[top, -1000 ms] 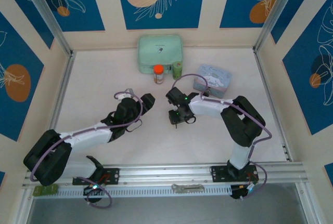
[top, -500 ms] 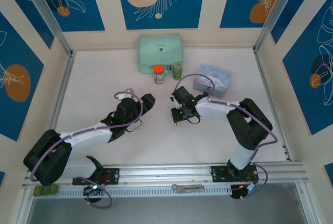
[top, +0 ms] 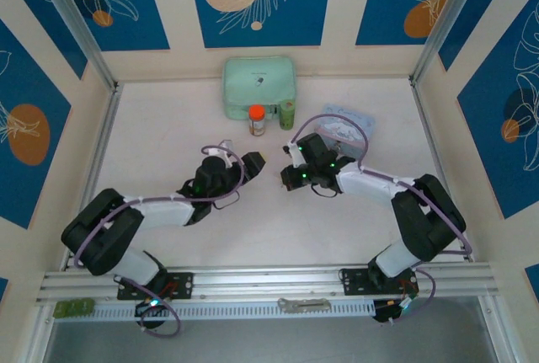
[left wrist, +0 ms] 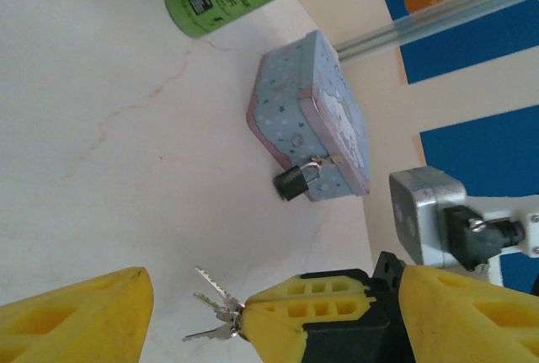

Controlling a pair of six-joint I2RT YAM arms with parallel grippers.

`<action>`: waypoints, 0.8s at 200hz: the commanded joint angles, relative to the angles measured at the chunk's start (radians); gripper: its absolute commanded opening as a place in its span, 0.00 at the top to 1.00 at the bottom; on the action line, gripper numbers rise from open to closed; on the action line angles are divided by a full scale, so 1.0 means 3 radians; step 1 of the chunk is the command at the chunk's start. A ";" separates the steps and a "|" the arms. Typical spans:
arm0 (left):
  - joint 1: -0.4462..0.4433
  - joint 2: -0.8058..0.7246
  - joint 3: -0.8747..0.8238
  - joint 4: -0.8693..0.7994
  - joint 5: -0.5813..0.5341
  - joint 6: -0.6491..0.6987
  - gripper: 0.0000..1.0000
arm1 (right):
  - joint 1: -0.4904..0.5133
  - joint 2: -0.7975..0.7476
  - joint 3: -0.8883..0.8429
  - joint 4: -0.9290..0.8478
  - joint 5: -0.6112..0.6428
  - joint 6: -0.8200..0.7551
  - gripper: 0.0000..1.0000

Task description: Unlock a padlock with a key

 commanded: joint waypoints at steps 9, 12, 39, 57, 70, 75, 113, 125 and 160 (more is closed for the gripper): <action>-0.0030 0.0213 0.0050 0.0538 0.0253 -0.0210 0.27 | -0.0042 -0.0187 -0.0178 0.0311 -0.0137 0.0083 1.00; -0.0037 0.0229 0.0050 0.0557 0.0257 -0.0223 0.27 | -0.0043 -0.0203 -0.0190 0.0327 -0.0122 0.0077 1.00; -0.0111 0.0323 0.0064 0.0649 0.0265 -0.0283 0.32 | -0.0019 -0.0320 -0.0281 0.0516 0.0028 0.0074 1.00; -0.0145 0.0375 0.0075 0.0715 0.0270 -0.0318 0.39 | 0.0037 -0.0353 -0.0281 0.0569 0.0228 0.0093 1.00; -0.0158 0.0426 0.0084 0.0762 0.0282 -0.0340 0.42 | 0.0051 -0.0365 -0.0276 0.0626 0.0273 0.0166 1.00; -0.0165 0.0454 0.0087 0.0779 0.0294 -0.0345 0.42 | 0.0054 -0.0364 -0.0271 0.0642 0.0273 0.0206 1.00; -0.0176 0.0595 0.0143 0.0918 0.0326 -0.0361 0.49 | 0.0060 -0.0305 -0.0169 0.0676 0.0065 0.0468 1.00; -0.0176 0.0607 0.0157 0.0924 0.0319 -0.0353 0.49 | 0.0060 -0.0314 -0.0183 0.0711 0.0038 0.0517 1.00; -0.0176 0.0575 0.0189 0.0802 0.0284 -0.0269 0.52 | 0.0039 -0.0325 -0.0197 0.0738 -0.0049 0.0547 1.00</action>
